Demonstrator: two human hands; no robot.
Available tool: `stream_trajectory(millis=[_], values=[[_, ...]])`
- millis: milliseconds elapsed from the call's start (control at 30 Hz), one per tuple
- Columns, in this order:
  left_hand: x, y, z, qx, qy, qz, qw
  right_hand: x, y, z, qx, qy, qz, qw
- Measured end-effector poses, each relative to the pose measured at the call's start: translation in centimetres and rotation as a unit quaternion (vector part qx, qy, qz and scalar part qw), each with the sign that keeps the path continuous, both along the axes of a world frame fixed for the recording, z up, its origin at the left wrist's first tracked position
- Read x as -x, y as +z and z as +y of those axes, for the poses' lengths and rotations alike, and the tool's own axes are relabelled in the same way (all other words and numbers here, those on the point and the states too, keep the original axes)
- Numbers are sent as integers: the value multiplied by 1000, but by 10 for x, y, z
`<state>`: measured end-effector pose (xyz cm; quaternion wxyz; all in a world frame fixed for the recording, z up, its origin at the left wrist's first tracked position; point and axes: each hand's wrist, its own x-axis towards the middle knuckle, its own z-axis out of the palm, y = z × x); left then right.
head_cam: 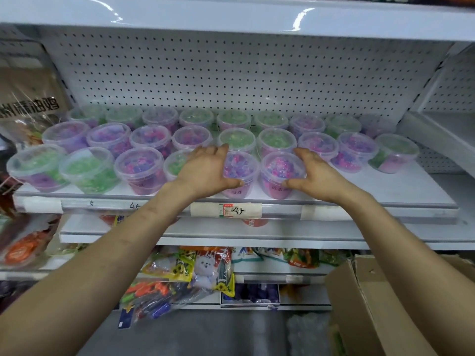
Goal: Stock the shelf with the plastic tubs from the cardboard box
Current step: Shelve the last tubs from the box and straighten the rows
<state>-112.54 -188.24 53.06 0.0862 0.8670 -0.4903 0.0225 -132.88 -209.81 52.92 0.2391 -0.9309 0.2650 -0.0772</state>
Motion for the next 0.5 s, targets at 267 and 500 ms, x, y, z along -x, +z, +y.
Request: stream_trajectory(millis=[267, 500], values=[[-10, -1, -2, -16, -38, 63, 997, -1, -4, 0, -23, 14, -20, 999], [-12, -3, -1, -11, -15, 55, 998, 3, -1, -2, 0, 49, -17, 999]])
